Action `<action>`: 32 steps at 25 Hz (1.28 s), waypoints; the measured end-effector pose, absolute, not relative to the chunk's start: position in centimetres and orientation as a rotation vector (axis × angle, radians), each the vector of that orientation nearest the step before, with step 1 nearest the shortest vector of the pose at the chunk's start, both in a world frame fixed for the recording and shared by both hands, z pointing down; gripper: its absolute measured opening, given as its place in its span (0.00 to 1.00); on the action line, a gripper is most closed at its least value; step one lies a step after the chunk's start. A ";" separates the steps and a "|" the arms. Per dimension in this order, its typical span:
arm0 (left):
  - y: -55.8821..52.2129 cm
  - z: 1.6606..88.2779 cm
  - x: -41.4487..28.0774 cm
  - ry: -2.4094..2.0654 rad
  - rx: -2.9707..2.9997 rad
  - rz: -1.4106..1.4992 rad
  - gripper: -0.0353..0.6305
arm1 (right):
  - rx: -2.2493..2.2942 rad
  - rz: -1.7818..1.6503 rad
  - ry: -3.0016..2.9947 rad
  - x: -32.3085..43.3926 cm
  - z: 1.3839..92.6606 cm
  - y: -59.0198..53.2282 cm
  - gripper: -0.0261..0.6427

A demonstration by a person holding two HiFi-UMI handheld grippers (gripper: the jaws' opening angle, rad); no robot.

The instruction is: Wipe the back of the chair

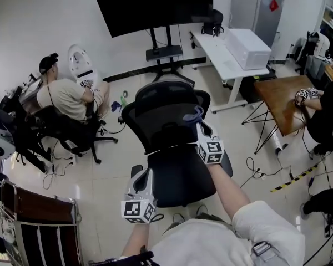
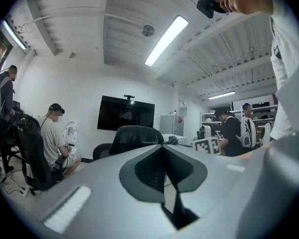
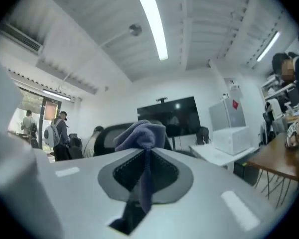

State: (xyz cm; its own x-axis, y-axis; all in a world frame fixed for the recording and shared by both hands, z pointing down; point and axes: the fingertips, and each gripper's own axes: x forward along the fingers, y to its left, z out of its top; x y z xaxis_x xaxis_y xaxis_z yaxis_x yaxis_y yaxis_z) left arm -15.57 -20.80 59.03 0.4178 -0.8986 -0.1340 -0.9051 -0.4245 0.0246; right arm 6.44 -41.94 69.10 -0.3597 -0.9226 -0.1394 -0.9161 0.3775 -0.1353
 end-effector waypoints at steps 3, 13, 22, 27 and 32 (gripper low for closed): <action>-21.1 56.9 -15.5 1.643 -2.559 0.216 0.25 | -1.540 0.110 2.345 7.5 59.0 -33.3 0.09; -19.6 52.1 -15.7 1.554 -2.506 0.267 0.25 | -1.326 0.416 2.329 6.4 46.9 -15.9 0.09; -19.1 54.0 -17.8 1.541 -2.550 0.221 0.25 | -1.363 0.356 2.329 4.5 47.8 -14.4 0.09; -18.4 53.6 -16.2 1.503 -2.572 0.204 0.25 | -1.384 0.285 2.328 5.2 48.8 -14.1 0.09; -12.4 53.7 -15.7 1.533 -2.548 0.232 0.25 | -1.335 0.336 2.356 5.6 48.2 -8.2 0.09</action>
